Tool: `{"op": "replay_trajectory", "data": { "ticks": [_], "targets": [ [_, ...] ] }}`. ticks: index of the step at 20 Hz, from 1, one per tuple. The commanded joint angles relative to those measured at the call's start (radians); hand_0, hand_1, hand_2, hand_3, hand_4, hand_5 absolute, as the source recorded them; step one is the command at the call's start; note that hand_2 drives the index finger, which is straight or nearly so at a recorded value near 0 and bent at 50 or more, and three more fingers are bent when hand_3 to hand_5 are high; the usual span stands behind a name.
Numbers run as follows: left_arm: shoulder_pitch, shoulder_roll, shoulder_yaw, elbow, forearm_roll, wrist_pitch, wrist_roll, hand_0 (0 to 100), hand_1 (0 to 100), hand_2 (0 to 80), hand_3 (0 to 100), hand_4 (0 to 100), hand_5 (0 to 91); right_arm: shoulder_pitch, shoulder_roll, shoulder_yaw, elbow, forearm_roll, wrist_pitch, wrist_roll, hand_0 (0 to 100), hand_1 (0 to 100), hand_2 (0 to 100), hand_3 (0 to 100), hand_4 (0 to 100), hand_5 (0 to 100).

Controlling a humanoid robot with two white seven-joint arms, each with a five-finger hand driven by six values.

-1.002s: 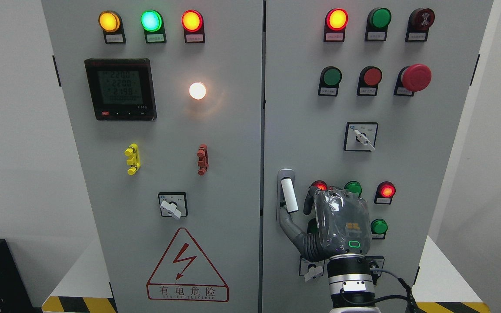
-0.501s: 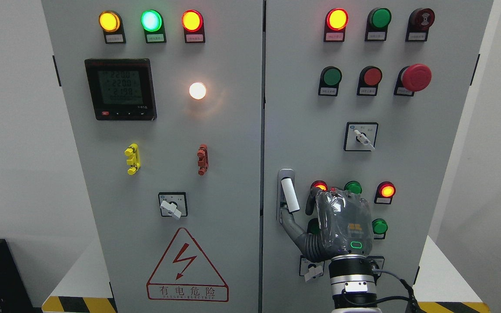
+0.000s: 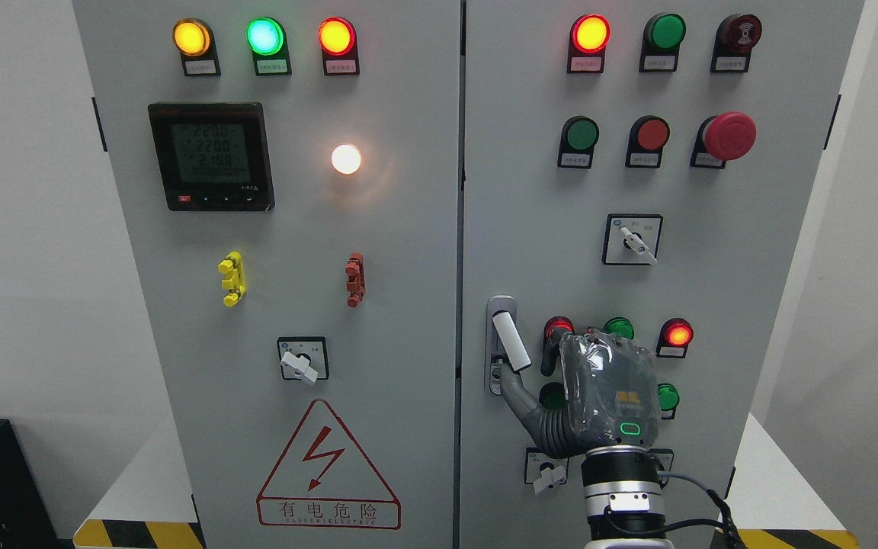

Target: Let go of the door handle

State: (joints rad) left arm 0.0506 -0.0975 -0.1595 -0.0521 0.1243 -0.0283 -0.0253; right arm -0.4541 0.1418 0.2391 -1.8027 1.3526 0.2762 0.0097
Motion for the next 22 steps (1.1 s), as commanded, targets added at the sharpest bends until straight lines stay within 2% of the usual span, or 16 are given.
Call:
{"op": "replay_trajectory", "data": {
  "ticks": [1,22],
  "targets": [
    [0.000,0.001,0.000,0.000,0.000,0.001,-0.001,0,0,4.1,11,0,0.0,0.000,0.001,-0.009,-0.003,-0.001,0.000,0.000,37,44,73,100,78,73],
    [0.000,-0.001,0.000,0.000,0.000,0.001,-0.001,0,0,4.3,11,0,0.0,-0.002,-0.001,-0.024,-0.014,0.000,0.001,-0.005,37,43,72,100,78,73]
  ]
}}
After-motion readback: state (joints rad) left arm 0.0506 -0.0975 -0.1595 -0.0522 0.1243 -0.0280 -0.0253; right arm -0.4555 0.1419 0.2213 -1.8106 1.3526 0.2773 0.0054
